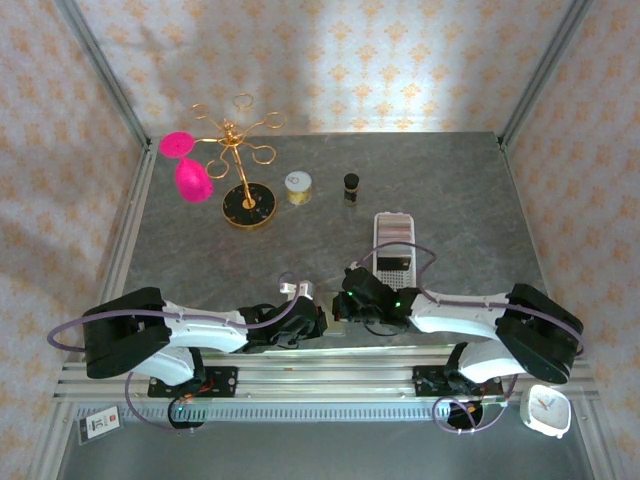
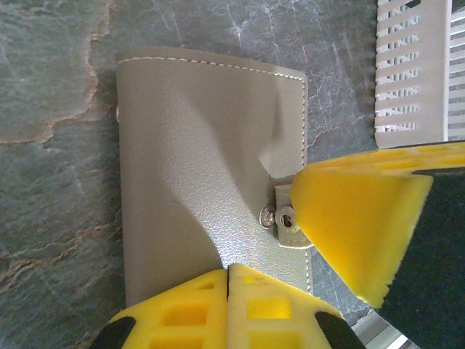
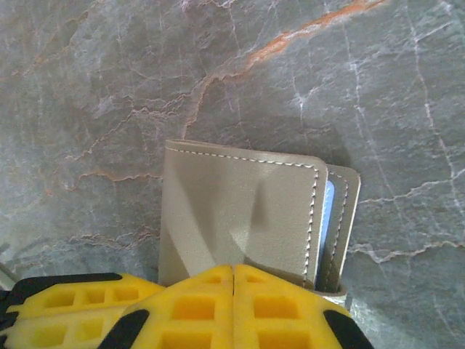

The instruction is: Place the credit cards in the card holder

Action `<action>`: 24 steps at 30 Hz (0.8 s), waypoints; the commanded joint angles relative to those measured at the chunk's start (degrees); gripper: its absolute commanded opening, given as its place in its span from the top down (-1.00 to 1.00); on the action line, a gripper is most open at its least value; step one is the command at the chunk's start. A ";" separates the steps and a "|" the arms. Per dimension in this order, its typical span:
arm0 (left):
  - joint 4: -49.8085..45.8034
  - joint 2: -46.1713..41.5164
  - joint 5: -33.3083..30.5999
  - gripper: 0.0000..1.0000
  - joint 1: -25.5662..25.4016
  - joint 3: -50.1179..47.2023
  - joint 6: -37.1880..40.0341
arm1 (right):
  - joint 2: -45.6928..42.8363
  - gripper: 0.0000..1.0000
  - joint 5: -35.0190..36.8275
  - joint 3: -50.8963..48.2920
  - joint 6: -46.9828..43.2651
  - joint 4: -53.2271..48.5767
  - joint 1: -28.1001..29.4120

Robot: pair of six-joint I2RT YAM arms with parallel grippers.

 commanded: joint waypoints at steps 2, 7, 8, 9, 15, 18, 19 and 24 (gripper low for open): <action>-2.92 0.46 0.61 1.00 -0.71 -1.57 -0.15 | -1.08 1.00 5.74 0.82 -0.83 -4.46 0.31; -2.57 0.60 0.66 1.00 -0.78 -1.55 -0.03 | -2.45 1.00 6.89 0.58 -0.82 -5.93 0.29; -2.49 0.64 0.70 1.00 -0.70 -1.55 -0.04 | -2.31 1.00 6.81 0.46 -0.79 -5.86 0.27; -2.43 0.62 0.70 1.00 -0.70 -1.46 -0.03 | -2.17 1.00 6.48 0.48 -0.82 -5.60 0.34; -2.48 0.70 0.70 1.00 -0.71 -1.28 0.05 | -0.58 1.00 5.00 0.94 -1.09 -4.15 0.79; -2.44 0.73 0.62 1.00 -0.70 -1.28 0.06 | 0.26 1.00 4.70 1.45 -1.54 -3.99 1.62; -2.40 0.79 0.61 1.00 -0.71 -1.28 0.00 | 0.73 1.00 4.59 1.60 -1.75 -4.24 1.80; -2.09 0.78 0.58 1.00 -0.73 -1.54 -0.13 | 2.20 1.00 4.00 1.61 -1.67 -4.51 2.25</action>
